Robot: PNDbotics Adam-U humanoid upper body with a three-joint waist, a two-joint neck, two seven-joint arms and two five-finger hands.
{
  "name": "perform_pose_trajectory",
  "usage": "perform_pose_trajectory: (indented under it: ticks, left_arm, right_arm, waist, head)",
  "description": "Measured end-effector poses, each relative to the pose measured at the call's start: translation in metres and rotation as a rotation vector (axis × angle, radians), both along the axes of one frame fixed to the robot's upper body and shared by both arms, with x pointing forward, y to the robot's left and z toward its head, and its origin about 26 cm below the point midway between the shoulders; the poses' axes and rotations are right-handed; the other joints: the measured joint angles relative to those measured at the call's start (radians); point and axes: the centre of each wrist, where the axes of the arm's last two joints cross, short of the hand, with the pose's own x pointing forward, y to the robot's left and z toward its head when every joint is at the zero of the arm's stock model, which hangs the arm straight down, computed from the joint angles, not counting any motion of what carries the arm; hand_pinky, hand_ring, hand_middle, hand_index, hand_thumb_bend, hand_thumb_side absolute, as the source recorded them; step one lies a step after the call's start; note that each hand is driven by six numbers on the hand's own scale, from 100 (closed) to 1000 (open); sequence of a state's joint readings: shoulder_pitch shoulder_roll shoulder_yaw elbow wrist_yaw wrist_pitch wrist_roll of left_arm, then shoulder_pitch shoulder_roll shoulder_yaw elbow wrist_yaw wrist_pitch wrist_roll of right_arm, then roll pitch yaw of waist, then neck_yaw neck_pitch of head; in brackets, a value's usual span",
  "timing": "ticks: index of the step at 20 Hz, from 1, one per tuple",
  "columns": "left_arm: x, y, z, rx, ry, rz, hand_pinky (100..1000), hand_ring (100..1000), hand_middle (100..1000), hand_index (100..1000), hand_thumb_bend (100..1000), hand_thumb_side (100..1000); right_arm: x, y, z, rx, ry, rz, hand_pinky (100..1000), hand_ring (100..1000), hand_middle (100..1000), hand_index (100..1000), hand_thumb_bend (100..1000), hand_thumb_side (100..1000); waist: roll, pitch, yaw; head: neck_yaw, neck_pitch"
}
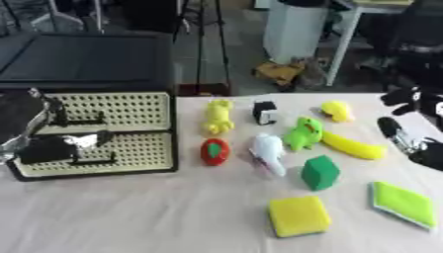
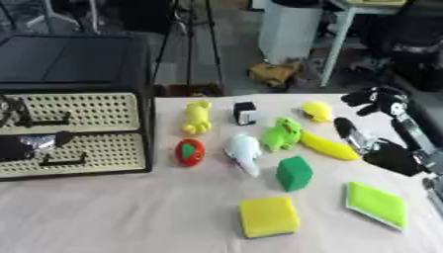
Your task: Pick up objects from table and place into drawer.
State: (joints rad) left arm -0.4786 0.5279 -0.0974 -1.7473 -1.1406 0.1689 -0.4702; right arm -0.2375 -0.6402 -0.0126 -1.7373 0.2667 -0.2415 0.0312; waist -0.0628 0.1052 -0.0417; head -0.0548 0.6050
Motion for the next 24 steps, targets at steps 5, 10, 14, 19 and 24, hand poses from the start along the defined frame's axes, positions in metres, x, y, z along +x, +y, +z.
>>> perform_pose_trajectory:
  ticks: [5, 10, 14, 19, 24]
  left_arm:
    - [-0.003, -0.002, -0.005, 0.011, 0.027, -0.020, 100, 100, 100, 616, 739, 1000]
    - [-0.016, -0.004, 0.003, 0.009, -0.012, -0.037, 100, 100, 100, 621, 735, 1000]
    - [-0.023, 0.001, -0.002, 0.006, 0.021, -0.034, 100, 100, 100, 652, 736, 1000]
    - [-0.025, 0.003, -0.017, 0.008, 0.114, -0.046, 100, 100, 100, 746, 734, 1000]
    - [-0.026, 0.006, -0.036, 0.014, 0.197, -0.042, 100, 100, 100, 817, 724, 1000]
  right_arm:
    - [0.000, 0.000, 0.000, 0.001, 0.000, 0.002, 674, 757, 720, 781, 300, 675]
    - [0.000, 0.000, 0.000, 0.001, 0.001, 0.001, 674, 756, 720, 781, 300, 675]
    - [0.000, 0.000, -0.001, 0.002, 0.002, 0.001, 674, 757, 721, 781, 294, 676]
    - [0.000, -0.001, -0.002, 0.002, 0.006, -0.002, 674, 757, 722, 782, 290, 676]
    - [0.000, -0.001, -0.002, 0.002, 0.007, -0.002, 674, 757, 722, 784, 286, 676]
  waist:
    - [0.000, 0.000, 0.000]
    - [0.000, -0.001, 0.006]
    - [0.004, -0.006, 0.008]
    - [0.004, -0.007, 0.008]
    - [0.004, -0.007, 0.009]
  head:
    - [0.000, 0.000]
    - [-0.002, 0.000]
    - [-0.006, 0.000]
    - [-0.008, 0.001]
    - [-0.008, 0.002]
